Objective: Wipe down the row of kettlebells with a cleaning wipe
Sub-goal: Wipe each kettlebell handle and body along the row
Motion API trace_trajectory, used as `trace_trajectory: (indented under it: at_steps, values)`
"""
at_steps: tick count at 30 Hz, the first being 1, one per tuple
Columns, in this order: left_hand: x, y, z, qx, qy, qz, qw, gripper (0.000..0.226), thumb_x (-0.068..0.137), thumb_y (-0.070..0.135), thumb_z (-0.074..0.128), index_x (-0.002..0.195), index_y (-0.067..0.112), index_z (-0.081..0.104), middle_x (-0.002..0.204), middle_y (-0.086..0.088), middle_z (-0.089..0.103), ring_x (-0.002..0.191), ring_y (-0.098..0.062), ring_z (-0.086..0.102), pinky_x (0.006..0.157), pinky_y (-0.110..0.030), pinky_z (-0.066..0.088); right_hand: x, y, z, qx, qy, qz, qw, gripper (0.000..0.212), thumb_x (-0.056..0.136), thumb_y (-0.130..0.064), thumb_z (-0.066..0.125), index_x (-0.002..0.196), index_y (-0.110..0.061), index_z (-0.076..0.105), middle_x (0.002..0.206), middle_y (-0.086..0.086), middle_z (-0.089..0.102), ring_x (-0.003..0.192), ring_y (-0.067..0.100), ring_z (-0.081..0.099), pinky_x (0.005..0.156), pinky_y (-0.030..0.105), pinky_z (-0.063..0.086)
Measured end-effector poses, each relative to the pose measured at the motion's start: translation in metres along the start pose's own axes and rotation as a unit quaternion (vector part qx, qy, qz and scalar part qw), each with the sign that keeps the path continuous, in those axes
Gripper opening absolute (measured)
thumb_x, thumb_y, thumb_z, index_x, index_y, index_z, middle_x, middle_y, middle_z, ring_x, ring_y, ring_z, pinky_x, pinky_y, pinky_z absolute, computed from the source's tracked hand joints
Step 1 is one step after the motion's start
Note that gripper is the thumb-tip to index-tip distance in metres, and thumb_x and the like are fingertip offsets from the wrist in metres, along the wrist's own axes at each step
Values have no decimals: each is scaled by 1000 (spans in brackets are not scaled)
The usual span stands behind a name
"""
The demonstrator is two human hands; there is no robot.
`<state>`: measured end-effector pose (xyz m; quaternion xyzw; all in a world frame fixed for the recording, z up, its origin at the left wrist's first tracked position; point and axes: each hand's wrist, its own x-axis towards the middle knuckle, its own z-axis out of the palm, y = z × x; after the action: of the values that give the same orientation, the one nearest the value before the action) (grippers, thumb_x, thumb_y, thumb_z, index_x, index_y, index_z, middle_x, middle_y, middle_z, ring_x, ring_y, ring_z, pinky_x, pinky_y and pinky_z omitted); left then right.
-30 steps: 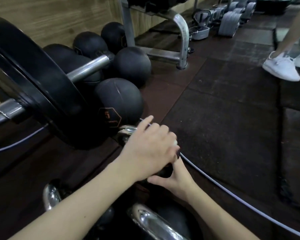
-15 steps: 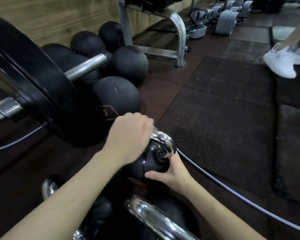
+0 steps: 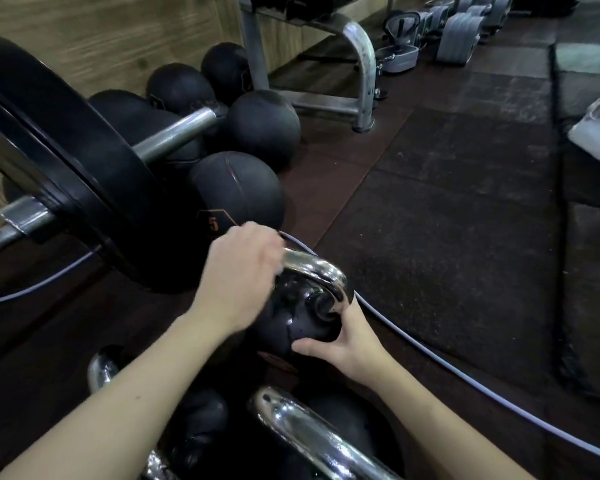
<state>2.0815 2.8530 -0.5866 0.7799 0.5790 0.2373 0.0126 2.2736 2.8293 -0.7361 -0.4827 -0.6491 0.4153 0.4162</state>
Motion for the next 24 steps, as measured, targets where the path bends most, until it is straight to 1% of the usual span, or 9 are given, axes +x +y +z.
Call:
trace_trajectory:
  at_steps: [2, 3, 5, 6, 10, 12, 18, 20, 24]
  values:
    - [4, -6, -4, -258, 26, -252, 932, 44, 108, 33, 30, 90, 12, 64, 84, -3, 68, 84, -26, 64, 78, -30, 51, 0, 0, -1, 2, -4, 7, 1000, 97, 60, -51, 98, 143, -39, 49, 142, -11, 53, 135, 11, 52, 113, 33, 46]
    - [7, -8, -1, -401, 32, -375, 835, 45, 110, 33, 32, 86, 11, 65, 74, -2, 70, 73, -20, 67, 64, -20, 52, 0, 1, -1, 4, -4, 10, 1000, 98, 60, -50, 98, 143, -39, 49, 142, -13, 54, 134, 9, 52, 113, 32, 46]
    - [10, -10, 6, -546, 28, -492, 678, 42, 111, 30, 36, 83, 13, 64, 57, 1, 68, 49, -13, 67, 46, -16, 51, 0, 0, -1, 1, -1, 10, 1000, 98, 59, -51, 98, 142, -36, 49, 140, -13, 54, 132, 9, 52, 113, 34, 46]
    - [11, -11, 10, -546, 26, -500, 672, 42, 111, 30, 37, 84, 13, 64, 56, 1, 69, 50, -15, 68, 47, -18, 53, -1, 0, 0, 0, 1, 10, 1000, 97, 58, -52, 98, 141, -36, 50, 138, -13, 55, 131, 9, 53, 113, 36, 46]
    - [7, -14, 12, -253, 24, -311, 916, 45, 114, 32, 31, 111, 7, 68, 111, -15, 72, 112, -35, 64, 95, -40, 48, -1, -2, -1, 0, -1, 8, 1000, 96, 59, -55, 98, 140, -40, 49, 138, -11, 55, 131, 11, 53, 112, 36, 47]
    - [1, -2, 7, -39, 21, -76, 996, 37, 109, 28, 29, 96, 19, 62, 102, -13, 66, 101, -40, 60, 91, -49, 48, 0, 2, 0, 0, 0, 3, 1000, 99, 59, -56, 98, 143, -39, 49, 140, -11, 54, 133, 12, 53, 112, 34, 46]
    - [-4, 55, 36, 228, -93, 308, 919, 43, 100, 35, 34, 105, 14, 70, 102, -8, 65, 107, -32, 61, 114, -52, 39, -2, -6, -1, -30, -31, 16, 999, 79, 69, -55, 85, 135, -24, 56, 129, -21, 55, 124, -15, 51, 106, 9, 41]
    - [-5, 52, 41, 222, -101, 351, 904, 44, 97, 31, 36, 108, 11, 73, 114, -11, 71, 115, -32, 62, 114, -53, 38, -1, -10, -1, -40, -55, 27, 997, 57, 74, -46, 86, 123, -32, 59, 117, -23, 58, 112, -12, 59, 106, 21, 51]
    - [-5, 37, 27, 181, -23, 270, 945, 32, 104, 38, 42, 112, 20, 67, 106, 0, 65, 108, -25, 62, 121, -49, 34, 0, -3, -1, -10, 1, 14, 1000, 105, 62, -61, 96, 149, -32, 45, 145, -8, 55, 139, 14, 53, 114, 40, 48]
